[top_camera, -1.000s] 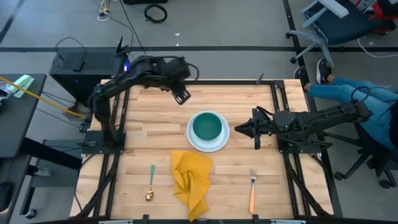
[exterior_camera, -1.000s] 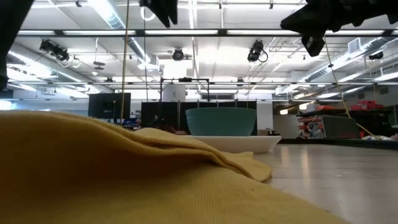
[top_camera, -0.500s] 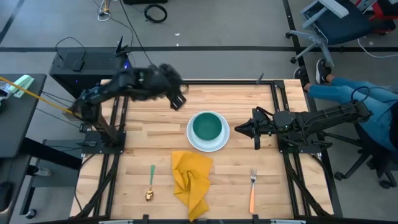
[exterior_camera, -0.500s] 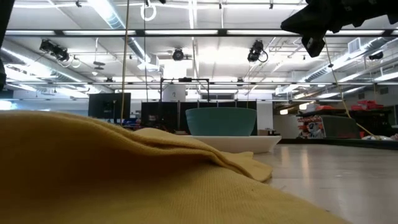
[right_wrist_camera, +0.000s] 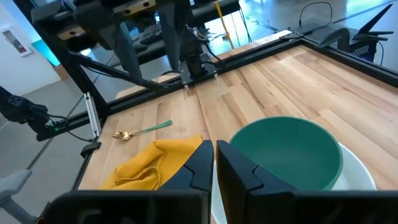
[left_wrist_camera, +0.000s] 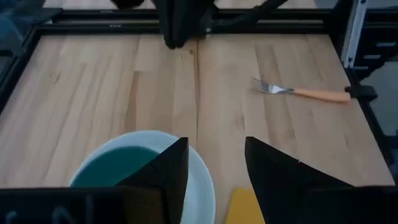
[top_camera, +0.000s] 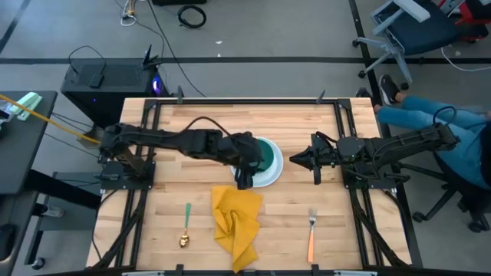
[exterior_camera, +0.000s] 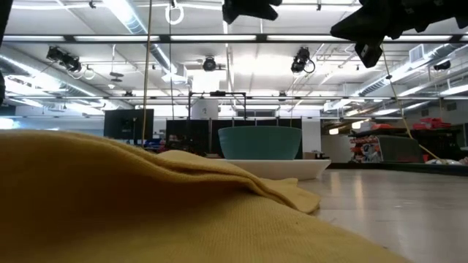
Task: Set table place
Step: Stack the green bowl on top of the white plate
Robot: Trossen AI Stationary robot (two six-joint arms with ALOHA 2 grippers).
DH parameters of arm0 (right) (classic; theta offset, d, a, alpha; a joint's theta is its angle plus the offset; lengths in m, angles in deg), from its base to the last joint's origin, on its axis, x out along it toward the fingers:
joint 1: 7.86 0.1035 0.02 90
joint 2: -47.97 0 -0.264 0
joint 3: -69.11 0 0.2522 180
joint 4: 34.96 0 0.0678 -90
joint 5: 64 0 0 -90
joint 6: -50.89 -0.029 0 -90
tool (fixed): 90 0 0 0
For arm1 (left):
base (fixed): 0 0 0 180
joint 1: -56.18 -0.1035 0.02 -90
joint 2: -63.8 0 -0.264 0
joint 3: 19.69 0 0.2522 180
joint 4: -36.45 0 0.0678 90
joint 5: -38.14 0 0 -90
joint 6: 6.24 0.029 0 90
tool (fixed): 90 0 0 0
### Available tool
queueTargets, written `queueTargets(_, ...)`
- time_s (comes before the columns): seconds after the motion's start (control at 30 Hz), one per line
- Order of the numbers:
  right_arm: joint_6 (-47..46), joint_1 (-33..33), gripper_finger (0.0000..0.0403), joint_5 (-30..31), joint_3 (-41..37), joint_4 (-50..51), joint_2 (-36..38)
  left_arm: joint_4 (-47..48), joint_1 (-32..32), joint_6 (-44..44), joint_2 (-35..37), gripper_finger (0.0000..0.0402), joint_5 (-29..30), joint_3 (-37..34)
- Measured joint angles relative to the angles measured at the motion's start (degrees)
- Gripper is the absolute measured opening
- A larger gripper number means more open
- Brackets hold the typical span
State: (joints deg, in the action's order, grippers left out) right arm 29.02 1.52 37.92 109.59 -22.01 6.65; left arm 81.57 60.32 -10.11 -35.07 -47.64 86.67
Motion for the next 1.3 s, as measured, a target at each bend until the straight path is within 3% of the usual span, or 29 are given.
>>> queueTargets(0.13, 0.0, 0.0, 0.0028, 0.0, 0.0, 0.3, 0.0, -6.2, -1.4, 0.5, 2.3, 0.0160, 0.5, -5.0)
queueTargets(0.33, 0.0, 0.0, 0.0028, 0.0, 0.0, 1.3, -0.2, -15.1, -6.3, -1.5, 11.8, 0.0162, 0.4, -19.0)
queueTargets(0.53, 1.5, 0.0, 0.0028, 0.0, 0.0, 1.2, -0.4, -17.6, -11.1, -4.7, 26.6, 0.0162, 0.7, -30.7)
queueTargets(0.93, 1.1, -0.2, 0.0028, 0.0, 0.0, -2.7, -0.4, -22.8, -11.0, -4.9, 58.7, 0.0153, 2.8, -49.6)
queueTargets(1.13, -1.4, -4.3, 0.0028, 0.0, 0.3, -10.1, -0.3, -25.0, -11.0, -5.9, 69.1, 0.0157, 4.1, -57.2)
queueTargets(1.3, -6.7, -10.7, 0.0028, -4.4, 6.5, -2.7, -0.8, -25.0, -11.1, -4.2, 73.6, 0.0151, 4.9, -61.1)
